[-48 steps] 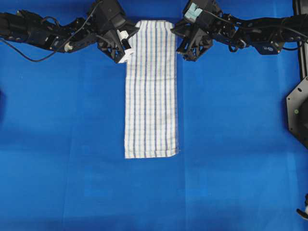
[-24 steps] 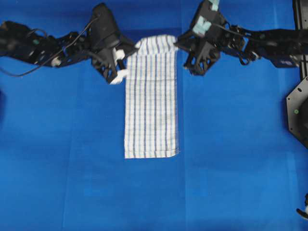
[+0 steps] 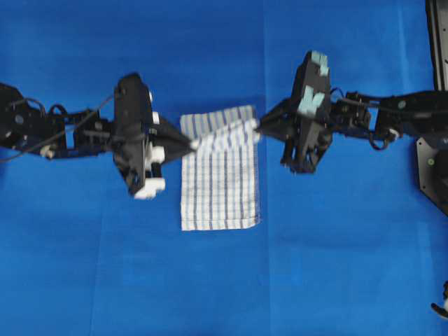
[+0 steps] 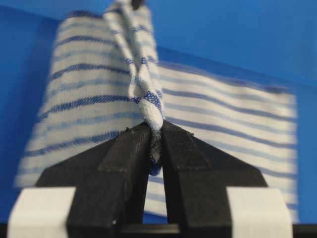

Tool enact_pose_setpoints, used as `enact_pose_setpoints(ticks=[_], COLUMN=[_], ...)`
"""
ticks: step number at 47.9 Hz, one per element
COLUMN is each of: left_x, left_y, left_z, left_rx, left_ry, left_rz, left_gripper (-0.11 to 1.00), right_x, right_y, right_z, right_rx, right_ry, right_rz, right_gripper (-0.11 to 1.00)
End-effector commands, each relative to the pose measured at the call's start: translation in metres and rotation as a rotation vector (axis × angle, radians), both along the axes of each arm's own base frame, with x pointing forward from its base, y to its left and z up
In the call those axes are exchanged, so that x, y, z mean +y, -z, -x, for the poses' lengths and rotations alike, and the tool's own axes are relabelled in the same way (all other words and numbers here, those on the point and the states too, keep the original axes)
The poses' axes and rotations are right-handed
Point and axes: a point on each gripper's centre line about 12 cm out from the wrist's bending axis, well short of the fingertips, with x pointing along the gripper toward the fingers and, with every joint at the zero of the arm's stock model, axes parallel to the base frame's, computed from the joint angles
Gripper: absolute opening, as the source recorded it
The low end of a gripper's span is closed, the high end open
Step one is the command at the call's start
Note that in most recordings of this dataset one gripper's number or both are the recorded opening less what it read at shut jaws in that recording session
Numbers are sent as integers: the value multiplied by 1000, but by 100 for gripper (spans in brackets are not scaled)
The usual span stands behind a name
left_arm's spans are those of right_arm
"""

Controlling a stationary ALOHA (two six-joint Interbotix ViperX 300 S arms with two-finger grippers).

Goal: Fold the blue towel.
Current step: 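Fold the top end down toward the bottom end of the strip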

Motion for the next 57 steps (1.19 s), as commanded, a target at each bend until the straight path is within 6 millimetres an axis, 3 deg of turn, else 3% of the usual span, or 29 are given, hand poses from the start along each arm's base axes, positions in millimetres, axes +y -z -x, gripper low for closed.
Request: enact_pose_setpoints(ticks=[1, 10, 18, 57], left_x=[-16, -42, -56, -54], left_y=[-10, -7, -3, 16], left_z=[-6, -10, -15, -13], left_rx=[-35, -36, -30, 20], left_ry=[33, 96, 129, 122], left_rz=[16, 22, 20, 17], left_gripper=[4, 4, 4, 6], right_x=[15, 38, 47, 62], right_y=[-7, -6, -6, 4], right_z=[-2, -4, -4, -15], right_rx=[-25, -19, -18, 28], right_ry=[-35, -97, -122, -166], right_rz=[-10, -20, -22, -28], right_gripper=[8, 8, 7, 8])
